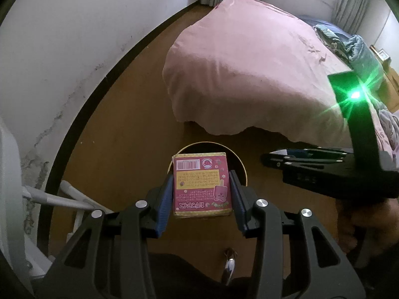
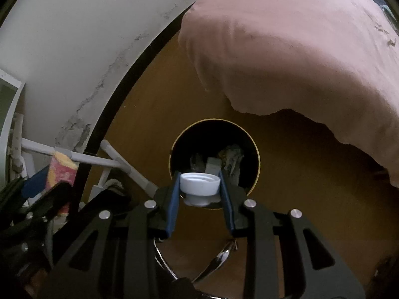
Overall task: Collect trash
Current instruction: 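Carry the cup and snack box over the bin and open both tools, then grasp the white tissue ball with the left tool while the right tool grasps crumpled printed paper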
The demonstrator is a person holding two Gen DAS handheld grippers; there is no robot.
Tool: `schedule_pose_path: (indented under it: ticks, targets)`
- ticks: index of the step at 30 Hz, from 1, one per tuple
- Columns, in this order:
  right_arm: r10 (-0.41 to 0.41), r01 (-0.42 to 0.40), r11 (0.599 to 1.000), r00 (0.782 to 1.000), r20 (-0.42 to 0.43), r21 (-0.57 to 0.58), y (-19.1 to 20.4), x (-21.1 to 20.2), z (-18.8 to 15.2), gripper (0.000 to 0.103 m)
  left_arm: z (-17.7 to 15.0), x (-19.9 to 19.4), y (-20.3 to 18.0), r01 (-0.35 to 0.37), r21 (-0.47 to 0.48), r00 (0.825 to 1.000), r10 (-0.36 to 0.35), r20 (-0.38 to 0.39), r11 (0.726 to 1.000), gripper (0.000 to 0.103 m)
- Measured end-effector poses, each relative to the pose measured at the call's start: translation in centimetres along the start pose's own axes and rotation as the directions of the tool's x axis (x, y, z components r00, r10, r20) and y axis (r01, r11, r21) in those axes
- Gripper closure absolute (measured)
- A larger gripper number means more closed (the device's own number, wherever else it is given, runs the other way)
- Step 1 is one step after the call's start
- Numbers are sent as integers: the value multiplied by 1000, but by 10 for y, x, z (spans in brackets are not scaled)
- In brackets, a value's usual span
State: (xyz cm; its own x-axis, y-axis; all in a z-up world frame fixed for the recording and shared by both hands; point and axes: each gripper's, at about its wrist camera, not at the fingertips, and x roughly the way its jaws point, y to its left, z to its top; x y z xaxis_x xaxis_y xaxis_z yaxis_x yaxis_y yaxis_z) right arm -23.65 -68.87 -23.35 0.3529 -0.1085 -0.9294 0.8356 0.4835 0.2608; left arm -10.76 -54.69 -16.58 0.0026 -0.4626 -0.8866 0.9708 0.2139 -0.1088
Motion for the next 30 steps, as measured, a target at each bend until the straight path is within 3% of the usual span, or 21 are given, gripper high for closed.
schedule_pose_path:
  ticks: [6,8,10,12,16,23,25,27,30]
  targets:
    - [-22,22,1000,1000,22,-22,8,-7,-4,71,1,0,5,2,-11,1000,-2,-9,1000,61]
    - [-22,23,999,999,32,-22,10,-8,-4,55,-1,-1,5,3,-16,1000,-3,-10,1000,61]
    - [-24,25,999,999,47,-22,10,-10,-4,45,-2,0,6,1,-19,1000,-1,-14,1000,61]
    - [-26,26,1000,998,60,-15,9,-13,-4,45,0,1,4,2,-18,1000,-3,-18,1000,61]
    - [-27,23,999,996,90,46,-1,-20,-3,43,2,5,-1,9,-15,1000,-9,-23,1000,61]
    - [-61,18,981,974,220,191,-27,-47,0,32,17,13,-16,54,-4,998,-54,-26,999,61]
    - [-67,8,974,965,252,228,-35,-54,-1,31,23,11,-25,16,21,1000,-16,-11,1000,55]
    - [-69,-1,969,959,274,249,-39,-59,-2,30,27,6,-30,-4,26,1000,4,5,1000,24]
    - [-69,0,970,958,279,241,-39,-60,0,30,29,-7,-33,6,35,999,-7,31,999,22]
